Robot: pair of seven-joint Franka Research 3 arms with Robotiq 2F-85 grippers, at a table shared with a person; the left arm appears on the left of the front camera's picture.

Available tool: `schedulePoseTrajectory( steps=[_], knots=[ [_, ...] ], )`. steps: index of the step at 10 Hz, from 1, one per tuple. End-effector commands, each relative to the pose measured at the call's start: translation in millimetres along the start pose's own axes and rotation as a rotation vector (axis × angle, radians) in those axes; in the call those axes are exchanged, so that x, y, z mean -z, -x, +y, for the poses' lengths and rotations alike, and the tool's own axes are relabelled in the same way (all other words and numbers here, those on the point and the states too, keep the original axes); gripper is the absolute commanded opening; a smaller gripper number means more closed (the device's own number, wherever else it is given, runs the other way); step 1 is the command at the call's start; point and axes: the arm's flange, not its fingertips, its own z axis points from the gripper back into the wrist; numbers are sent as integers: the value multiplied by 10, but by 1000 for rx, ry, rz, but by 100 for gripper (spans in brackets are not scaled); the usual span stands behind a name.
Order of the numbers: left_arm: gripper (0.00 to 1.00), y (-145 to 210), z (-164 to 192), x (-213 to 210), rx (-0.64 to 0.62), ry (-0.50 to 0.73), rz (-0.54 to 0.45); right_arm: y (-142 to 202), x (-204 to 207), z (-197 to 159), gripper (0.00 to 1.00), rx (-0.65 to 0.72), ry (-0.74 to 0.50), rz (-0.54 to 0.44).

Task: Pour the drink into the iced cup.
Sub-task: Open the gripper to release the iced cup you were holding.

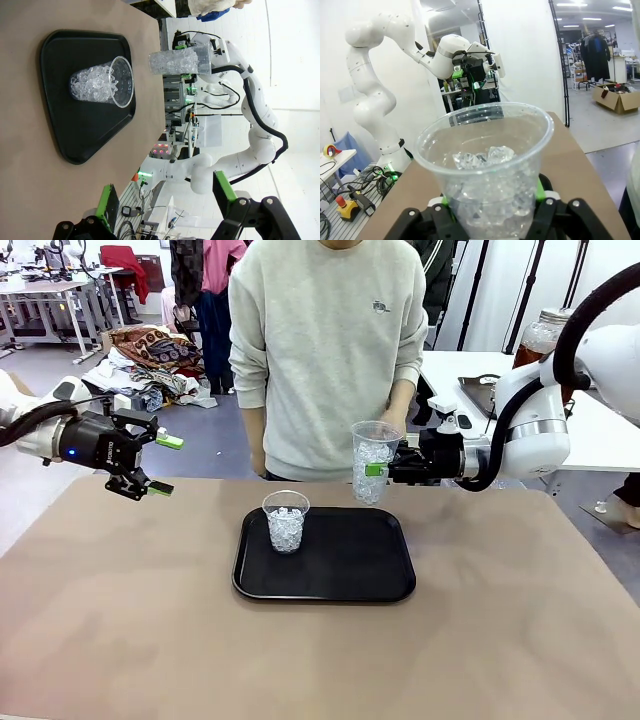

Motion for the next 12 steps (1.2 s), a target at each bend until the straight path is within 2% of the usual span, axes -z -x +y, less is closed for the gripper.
schedulePoseTrajectory(
  steps=[1, 12],
  knots=[
    [100, -5, -11, -4, -7, 3, 0, -56, 4, 16, 69, -9, 2, -6],
    [100, -5, -11, -4, -7, 3, 0, -56, 4, 16, 69, -9, 2, -6]
  ],
)
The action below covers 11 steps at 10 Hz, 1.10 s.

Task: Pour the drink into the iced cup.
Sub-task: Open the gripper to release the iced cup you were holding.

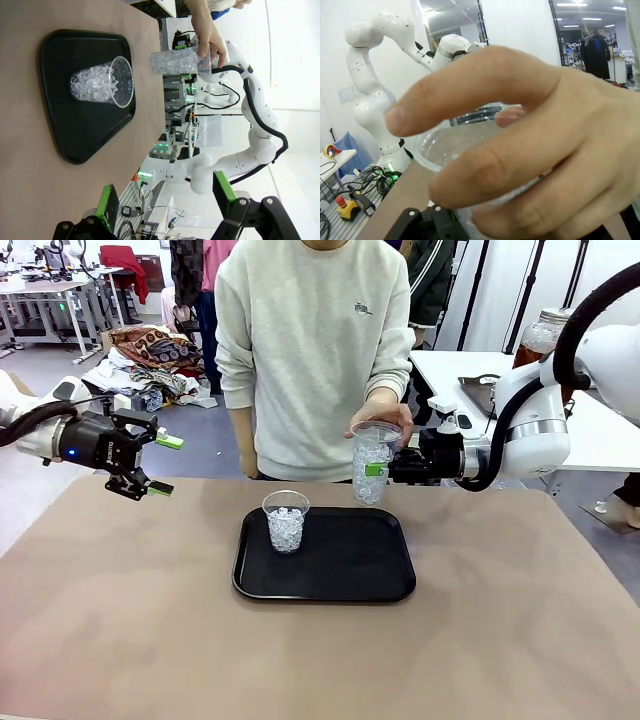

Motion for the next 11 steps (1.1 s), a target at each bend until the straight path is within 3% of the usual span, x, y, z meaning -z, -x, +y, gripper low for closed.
schedulePoseTrajectory(
  steps=[1, 11],
  knots=[
    [100, -5, -11, -4, -7, 3, 0, -56, 4, 16, 69, -9, 2, -6],
    [100, -5, -11, -4, -7, 3, 0, -56, 4, 16, 69, -9, 2, -6]
  ],
)
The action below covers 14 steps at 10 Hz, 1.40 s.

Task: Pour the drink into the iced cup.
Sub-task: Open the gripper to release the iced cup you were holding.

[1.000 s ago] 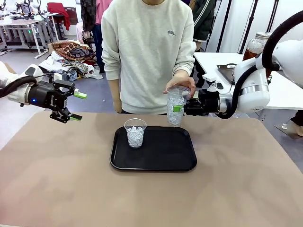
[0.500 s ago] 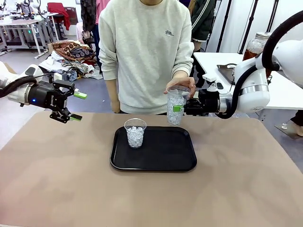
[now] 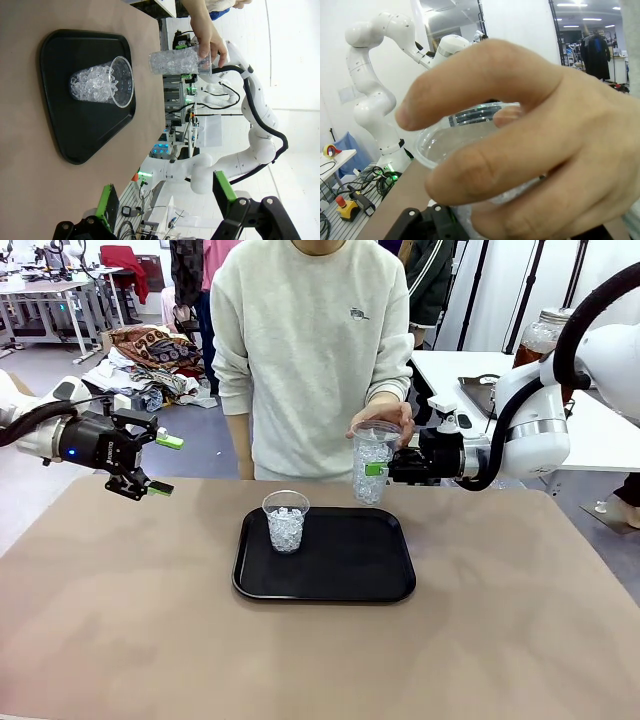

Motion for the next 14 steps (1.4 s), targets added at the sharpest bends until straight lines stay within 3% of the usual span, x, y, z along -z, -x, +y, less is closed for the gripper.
schedulePoseTrajectory(
  steps=[1, 7, 8, 9, 14],
  knots=[
    [100, -5, -11, -4, -7, 3, 0, -48, 2, 16, 69, -7, 2, -5],
    [100, -5, -11, -4, -7, 3, 0, -2, 0, 0, 69, 0, 0, 0],
    [100, -5, -11, -4, -7, 3, 0, 3, -16, 2, 88, 0, 5, 11],
    [100, -5, -11, -4, -7, 3, 0, 11, -47, 7, 100, -2, 10, 21],
    [100, -5, -11, -4, -7, 3, 0, 65, -381, 33, 100, 0, 73, 37]
  ],
)
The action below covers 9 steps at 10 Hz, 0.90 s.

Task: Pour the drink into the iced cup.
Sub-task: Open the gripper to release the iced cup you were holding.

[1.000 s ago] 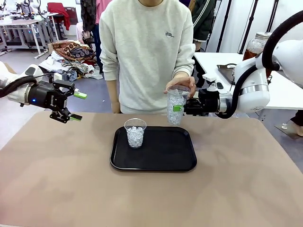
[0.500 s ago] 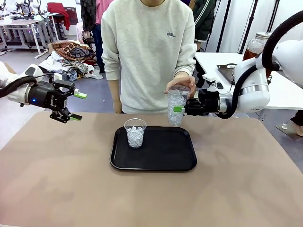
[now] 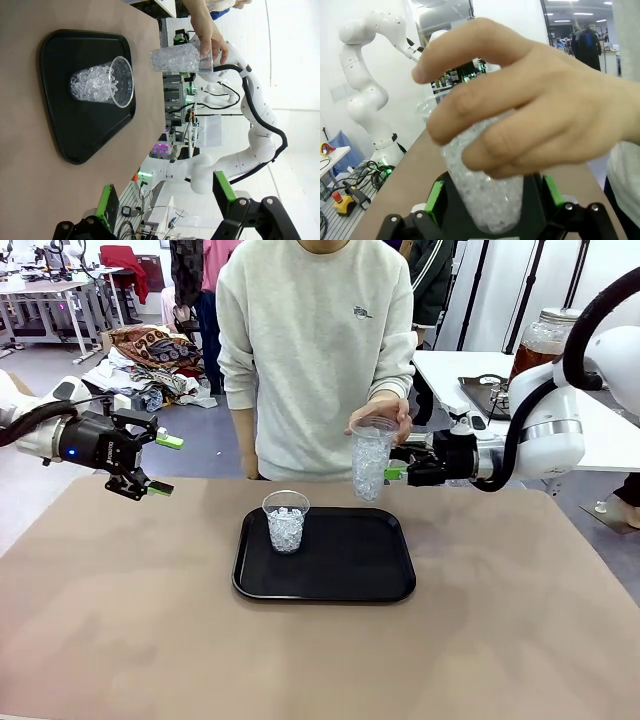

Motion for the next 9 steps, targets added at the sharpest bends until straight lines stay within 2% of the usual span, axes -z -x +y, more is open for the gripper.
schedulePoseTrajectory(
  steps=[1, 6, 9],
  knots=[
    [100, -5, -11, -4, -7, 3, 0, 33, -139, 99, 100, -10, 25, 8],
    [100, -5, -11, -4, -7, 3, 0, 210, -651, 310, 100, -49, 48, -9],
    [100, -5, -11, -4, -7, 3, 0, 249, -805, 378, 100, -61, 63, -28]
  ],
)
